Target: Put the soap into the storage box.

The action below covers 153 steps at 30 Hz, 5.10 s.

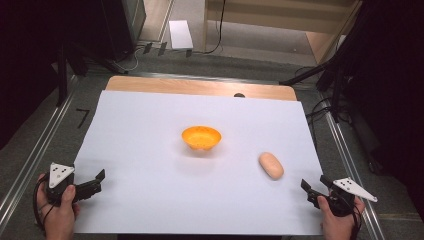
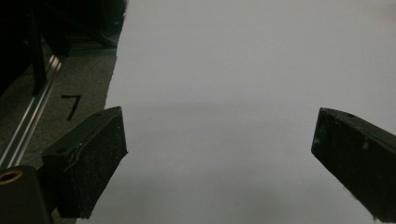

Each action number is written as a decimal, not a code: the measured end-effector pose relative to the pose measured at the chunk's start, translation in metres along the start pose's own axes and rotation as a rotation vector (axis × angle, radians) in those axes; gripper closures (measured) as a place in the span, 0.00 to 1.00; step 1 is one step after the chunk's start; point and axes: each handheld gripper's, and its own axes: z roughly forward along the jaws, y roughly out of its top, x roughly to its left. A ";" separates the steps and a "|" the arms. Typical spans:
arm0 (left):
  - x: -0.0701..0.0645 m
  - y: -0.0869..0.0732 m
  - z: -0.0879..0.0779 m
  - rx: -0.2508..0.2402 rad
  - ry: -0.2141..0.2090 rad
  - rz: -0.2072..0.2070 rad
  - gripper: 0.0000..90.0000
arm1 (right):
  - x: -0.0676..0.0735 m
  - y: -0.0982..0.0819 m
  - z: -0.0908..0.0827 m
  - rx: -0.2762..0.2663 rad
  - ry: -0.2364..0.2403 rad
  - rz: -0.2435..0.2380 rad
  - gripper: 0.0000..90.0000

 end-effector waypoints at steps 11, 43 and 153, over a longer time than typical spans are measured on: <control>0.002 0.000 0.000 0.001 -0.006 -0.019 0.04 | 0.003 0.013 0.001 0.078 0.083 -0.065 0.43; 0.002 0.000 0.001 0.003 -0.008 -0.013 0.04 | 0.069 0.088 0.062 0.560 0.140 -0.239 0.22; 0.003 0.000 0.001 0.012 -0.021 -0.016 0.06 | 0.156 0.170 0.148 0.616 0.457 -0.822 0.37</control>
